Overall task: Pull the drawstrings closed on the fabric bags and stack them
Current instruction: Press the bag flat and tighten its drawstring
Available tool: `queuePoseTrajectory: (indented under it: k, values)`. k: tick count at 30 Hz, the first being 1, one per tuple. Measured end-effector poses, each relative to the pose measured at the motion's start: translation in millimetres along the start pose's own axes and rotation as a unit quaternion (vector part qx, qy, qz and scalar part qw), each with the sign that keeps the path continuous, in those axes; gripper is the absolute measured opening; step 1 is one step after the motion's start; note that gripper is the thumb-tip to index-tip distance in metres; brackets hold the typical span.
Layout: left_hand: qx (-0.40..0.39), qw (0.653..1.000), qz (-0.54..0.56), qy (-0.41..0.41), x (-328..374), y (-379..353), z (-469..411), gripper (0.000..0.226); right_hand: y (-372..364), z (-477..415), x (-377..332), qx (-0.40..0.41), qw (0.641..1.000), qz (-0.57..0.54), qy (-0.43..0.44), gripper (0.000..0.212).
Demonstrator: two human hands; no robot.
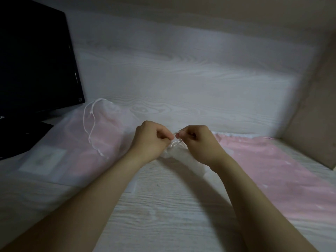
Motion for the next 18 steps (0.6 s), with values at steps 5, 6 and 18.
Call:
queuePoseTrajectory:
  k: [5, 6, 18]
  values:
    - [-0.072, 0.995, 0.034, -0.058, 18, -15, 5, 0.016, -3, 2, 4, 0.011, 0.987, -0.153, -0.044, 0.024]
    - [-0.083, 0.994, 0.054, -0.056, 19, -16, 6, 0.015, -2, 3, 3, 0.015, 0.983, -0.177, -0.044, 0.024]
    - [-0.074, 0.982, 0.162, 0.064, 2, -10, -3, 0.019, 3, 4, 1, 0.048, 0.965, -0.256, -0.043, 0.019]
Point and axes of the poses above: each hand's wrist, its own z-axis away from the middle knuckle, its own y-axis out of the back of the hand, x = y × z, the point moved 8 cm from there along -z, towards the middle knuckle
